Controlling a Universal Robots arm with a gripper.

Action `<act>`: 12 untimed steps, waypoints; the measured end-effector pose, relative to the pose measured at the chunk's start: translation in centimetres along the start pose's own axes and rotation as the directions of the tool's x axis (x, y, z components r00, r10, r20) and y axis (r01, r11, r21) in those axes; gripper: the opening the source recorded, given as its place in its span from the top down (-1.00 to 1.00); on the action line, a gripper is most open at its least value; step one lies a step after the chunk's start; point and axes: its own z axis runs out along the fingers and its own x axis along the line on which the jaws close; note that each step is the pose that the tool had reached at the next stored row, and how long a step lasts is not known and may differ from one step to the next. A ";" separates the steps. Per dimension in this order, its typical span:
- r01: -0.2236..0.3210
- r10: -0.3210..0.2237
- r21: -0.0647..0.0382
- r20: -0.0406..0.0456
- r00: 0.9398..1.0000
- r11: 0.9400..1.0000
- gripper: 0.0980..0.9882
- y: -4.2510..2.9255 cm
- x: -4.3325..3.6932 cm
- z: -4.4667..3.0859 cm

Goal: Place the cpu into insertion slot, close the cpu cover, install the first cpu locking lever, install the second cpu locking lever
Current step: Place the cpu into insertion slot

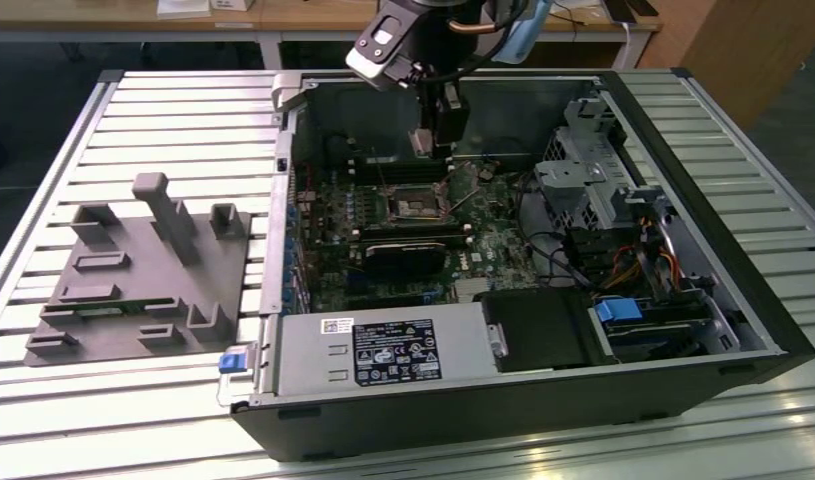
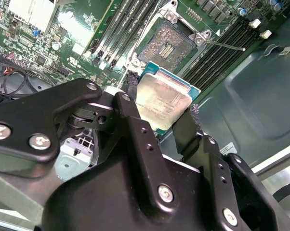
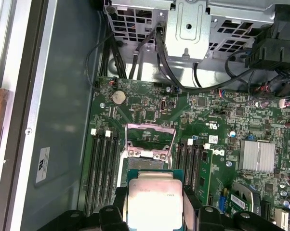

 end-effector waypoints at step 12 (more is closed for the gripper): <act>-0.005 0.005 0.000 0.001 1.000 1.000 0.00 -0.03 -0.01 0.34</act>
